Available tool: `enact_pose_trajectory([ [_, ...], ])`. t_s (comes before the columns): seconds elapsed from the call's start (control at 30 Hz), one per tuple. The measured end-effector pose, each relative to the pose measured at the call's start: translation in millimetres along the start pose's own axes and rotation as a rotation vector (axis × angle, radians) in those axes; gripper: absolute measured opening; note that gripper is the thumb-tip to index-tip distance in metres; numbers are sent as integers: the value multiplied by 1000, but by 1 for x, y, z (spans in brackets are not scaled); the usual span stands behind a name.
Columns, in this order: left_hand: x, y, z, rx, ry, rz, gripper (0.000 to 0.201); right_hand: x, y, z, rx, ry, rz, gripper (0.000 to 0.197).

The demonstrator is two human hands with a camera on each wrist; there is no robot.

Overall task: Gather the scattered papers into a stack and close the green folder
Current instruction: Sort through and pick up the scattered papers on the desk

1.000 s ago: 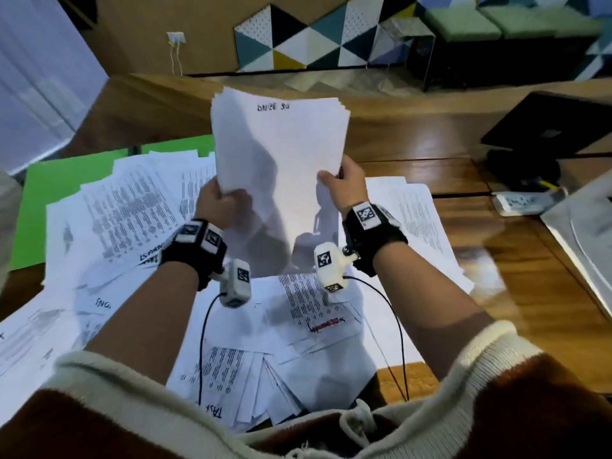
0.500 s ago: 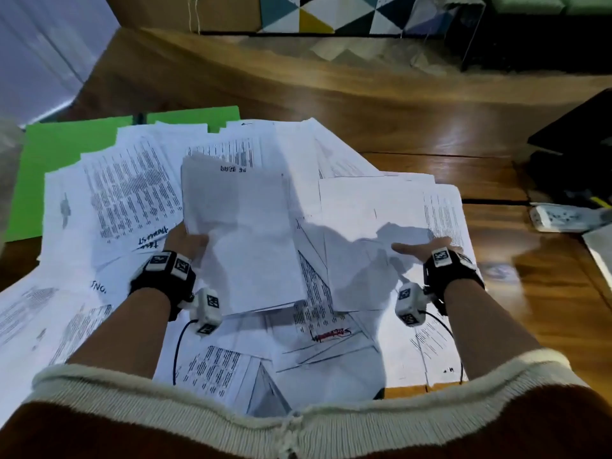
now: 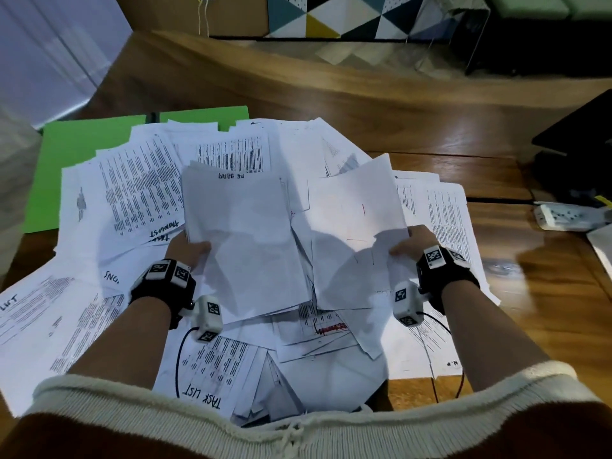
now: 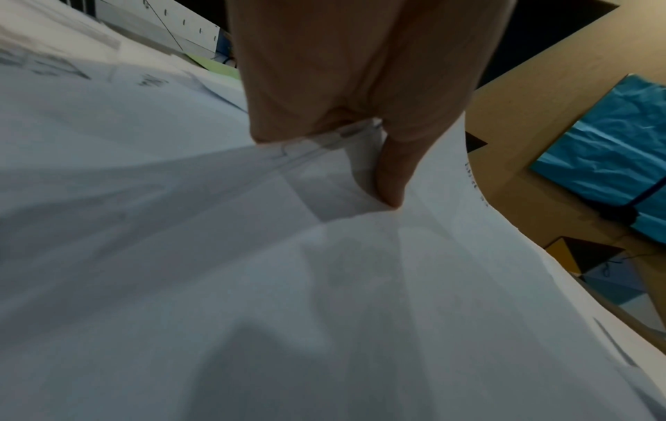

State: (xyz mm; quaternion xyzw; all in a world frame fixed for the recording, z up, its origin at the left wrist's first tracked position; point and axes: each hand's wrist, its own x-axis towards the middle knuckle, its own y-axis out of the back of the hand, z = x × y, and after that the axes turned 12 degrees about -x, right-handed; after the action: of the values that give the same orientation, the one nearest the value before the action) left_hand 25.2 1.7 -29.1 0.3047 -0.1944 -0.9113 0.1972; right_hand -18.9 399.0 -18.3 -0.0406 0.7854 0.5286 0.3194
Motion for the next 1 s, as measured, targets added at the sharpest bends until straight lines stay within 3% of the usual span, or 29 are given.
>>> enact_pose_trajectory([
  [0.17, -10, 3, -14, -18, -21, -2, 43, -15, 32, -10, -63, 179, 95, 25],
  [0.37, -20, 12, -20, -1, -13, -7, 41, -37, 61, -16, 311, 257, 240, 8],
  [0.6, -23, 16, -24, 45, -42, -87, 32, -43, 78, -32, 558, 227, 217, 20],
  [0.7, -22, 17, -25, 14, -48, -108, 31, -46, 80, -40, 353, 202, 314, 7],
  [0.83, -16, 19, -19, 79, -50, -135, 35, -55, 87, -53, -27, 159, 485, 32],
  [1.0, -11, 13, -4, 160, -55, -158, 36, -68, 97, -78, -261, 173, 683, 29],
])
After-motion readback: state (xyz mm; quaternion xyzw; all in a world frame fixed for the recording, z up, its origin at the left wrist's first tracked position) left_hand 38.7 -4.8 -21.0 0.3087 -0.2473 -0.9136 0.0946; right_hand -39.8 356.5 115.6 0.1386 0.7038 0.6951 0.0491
